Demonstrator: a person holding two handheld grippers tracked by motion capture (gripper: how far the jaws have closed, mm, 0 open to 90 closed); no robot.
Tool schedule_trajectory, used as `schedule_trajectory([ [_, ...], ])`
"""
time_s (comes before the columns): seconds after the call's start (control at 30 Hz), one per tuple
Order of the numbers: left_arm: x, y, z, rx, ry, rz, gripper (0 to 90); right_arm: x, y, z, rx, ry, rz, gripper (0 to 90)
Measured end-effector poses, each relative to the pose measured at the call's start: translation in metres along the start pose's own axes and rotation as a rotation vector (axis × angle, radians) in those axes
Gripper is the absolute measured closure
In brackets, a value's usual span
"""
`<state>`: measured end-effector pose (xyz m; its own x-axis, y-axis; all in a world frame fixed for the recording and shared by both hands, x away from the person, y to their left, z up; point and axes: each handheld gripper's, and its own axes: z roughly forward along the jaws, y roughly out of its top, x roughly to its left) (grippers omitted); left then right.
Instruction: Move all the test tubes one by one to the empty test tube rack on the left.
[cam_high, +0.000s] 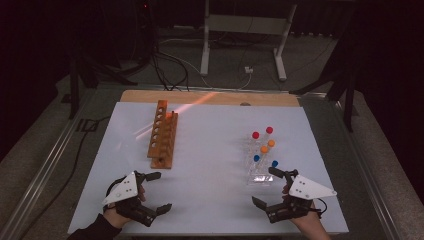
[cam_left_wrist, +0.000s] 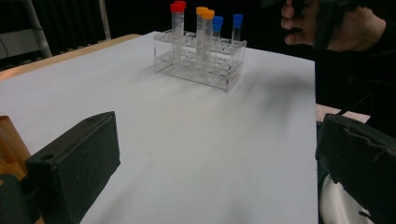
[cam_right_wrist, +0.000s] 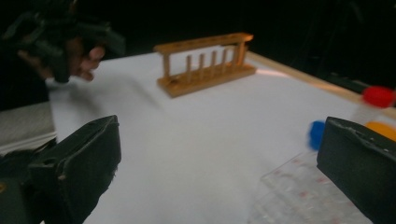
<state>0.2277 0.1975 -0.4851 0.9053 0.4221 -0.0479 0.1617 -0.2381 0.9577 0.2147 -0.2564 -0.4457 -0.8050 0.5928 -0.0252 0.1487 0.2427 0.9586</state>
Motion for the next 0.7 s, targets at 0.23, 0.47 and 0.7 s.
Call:
schedule_trajectory([
  [0.23, 0.000, 0.000, 0.000, -0.003, 0.003, -0.002, 0.7, -0.012, 0.013, -0.006, -0.014, -0.087, -0.008, 0.0],
  [0.47, 0.000, 0.000, -0.001, -0.004, 0.004, -0.005, 0.7, -0.024, 0.019, -0.004, -0.016, -0.140, -0.004, 0.0],
  [0.7, 0.000, 0.000, 0.000, -0.005, 0.004, -0.007, 0.7, -0.037, 0.017, 0.001, 0.007, -0.209, 0.016, 0.0],
])
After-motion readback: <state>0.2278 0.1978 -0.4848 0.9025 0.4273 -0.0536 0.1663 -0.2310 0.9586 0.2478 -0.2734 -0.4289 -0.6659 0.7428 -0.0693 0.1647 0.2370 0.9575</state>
